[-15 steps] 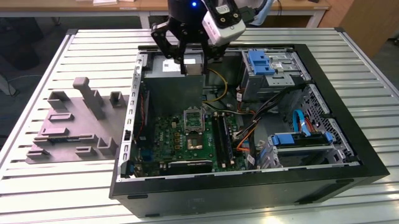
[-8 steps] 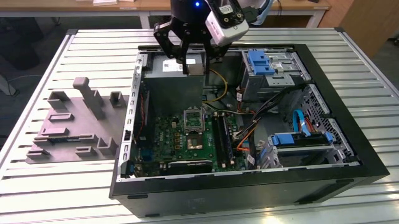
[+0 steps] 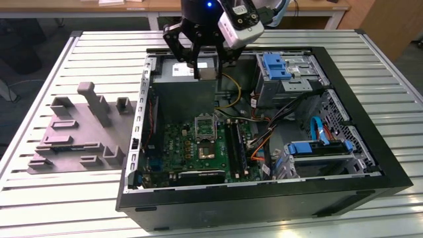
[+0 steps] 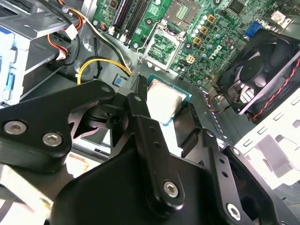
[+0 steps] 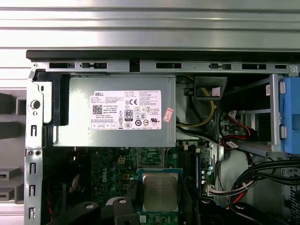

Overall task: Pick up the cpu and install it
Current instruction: 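Place the cpu into insertion slot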

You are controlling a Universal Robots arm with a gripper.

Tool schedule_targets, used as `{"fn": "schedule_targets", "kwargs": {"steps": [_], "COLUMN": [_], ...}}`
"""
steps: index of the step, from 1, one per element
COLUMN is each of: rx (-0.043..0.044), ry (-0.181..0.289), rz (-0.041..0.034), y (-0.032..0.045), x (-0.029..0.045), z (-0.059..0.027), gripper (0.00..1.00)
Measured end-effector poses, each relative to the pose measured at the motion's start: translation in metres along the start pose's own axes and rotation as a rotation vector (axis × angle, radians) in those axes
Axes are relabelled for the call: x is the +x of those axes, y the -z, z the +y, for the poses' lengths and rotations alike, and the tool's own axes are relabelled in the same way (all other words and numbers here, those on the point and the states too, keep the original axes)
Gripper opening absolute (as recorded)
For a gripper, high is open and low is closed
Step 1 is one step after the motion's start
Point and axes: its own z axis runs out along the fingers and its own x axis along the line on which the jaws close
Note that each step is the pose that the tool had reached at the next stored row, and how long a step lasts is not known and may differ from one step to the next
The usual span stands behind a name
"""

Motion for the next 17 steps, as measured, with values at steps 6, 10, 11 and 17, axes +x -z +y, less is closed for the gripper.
{"fn": "schedule_targets", "kwargs": {"steps": [6,10,11,17], "rx": [-0.0005,-0.0015,-0.0015,-0.0143], "ry": [0.0,0.001,0.001,0.0], "rz": [-0.0004,-0.0003,-0.0003,0.0016], "y": [-0.0028,-0.0099,-0.0115,-0.0199], "x": [-0.0001,-0.0001,0.0,-0.002], "z": [-0.0038,-0.0112,-0.0126,-0.0165], "gripper": [0.47,0.47,0.47,0.47]}}
